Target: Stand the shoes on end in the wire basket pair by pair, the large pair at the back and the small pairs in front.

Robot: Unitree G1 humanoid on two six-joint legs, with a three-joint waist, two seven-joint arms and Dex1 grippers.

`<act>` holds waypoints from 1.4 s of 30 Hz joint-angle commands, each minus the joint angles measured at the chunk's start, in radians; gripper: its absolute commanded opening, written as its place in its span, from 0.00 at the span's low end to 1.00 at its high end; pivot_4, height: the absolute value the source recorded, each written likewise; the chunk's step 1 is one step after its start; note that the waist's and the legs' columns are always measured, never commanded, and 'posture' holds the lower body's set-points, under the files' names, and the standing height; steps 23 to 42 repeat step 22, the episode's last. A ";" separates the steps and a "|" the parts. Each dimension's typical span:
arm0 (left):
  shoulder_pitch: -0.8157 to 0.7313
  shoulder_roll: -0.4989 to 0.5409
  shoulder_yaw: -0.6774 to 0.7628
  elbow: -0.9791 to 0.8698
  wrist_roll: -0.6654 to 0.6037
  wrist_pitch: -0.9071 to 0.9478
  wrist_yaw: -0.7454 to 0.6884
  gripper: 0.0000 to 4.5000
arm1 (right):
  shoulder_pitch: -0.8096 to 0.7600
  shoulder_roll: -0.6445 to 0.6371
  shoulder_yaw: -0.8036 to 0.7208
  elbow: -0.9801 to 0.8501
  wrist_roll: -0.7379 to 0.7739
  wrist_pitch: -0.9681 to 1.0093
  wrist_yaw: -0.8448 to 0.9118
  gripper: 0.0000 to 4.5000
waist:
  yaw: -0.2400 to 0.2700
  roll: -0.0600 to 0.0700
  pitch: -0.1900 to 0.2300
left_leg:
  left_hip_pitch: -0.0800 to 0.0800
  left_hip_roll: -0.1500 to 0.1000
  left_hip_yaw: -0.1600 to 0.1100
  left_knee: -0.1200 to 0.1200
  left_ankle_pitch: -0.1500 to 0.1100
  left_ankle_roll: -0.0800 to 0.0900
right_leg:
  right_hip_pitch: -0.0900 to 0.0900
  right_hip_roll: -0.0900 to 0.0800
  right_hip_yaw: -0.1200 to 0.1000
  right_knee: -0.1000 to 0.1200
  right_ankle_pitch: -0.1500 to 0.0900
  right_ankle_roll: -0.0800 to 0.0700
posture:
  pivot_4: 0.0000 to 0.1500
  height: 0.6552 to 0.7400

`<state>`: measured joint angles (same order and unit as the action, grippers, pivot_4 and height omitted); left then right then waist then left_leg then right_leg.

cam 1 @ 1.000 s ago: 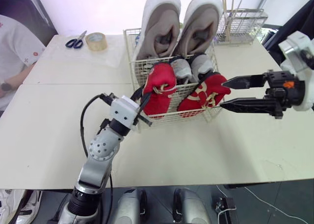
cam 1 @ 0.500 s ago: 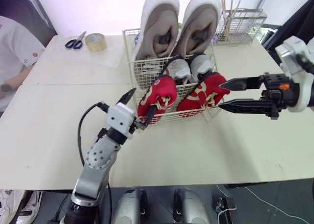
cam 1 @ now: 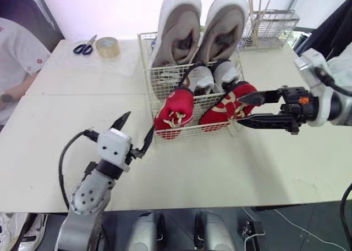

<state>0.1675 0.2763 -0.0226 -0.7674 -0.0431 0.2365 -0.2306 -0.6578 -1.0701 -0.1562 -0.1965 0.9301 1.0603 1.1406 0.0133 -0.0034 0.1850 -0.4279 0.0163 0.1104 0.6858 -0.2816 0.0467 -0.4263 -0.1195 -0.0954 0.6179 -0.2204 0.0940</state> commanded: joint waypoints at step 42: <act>0.109 -0.051 0.342 -0.099 -0.162 0.368 -0.003 0.82 | 0.544 -0.091 -0.386 0.093 -0.074 -0.094 0.083 1.00 | 0.023 0.001 -0.004 | 0.000 -0.001 0.000 0.004 -0.002 0.003 | 0.003 0.000 0.000 -0.002 0.000 0.000 | 1.00 1.00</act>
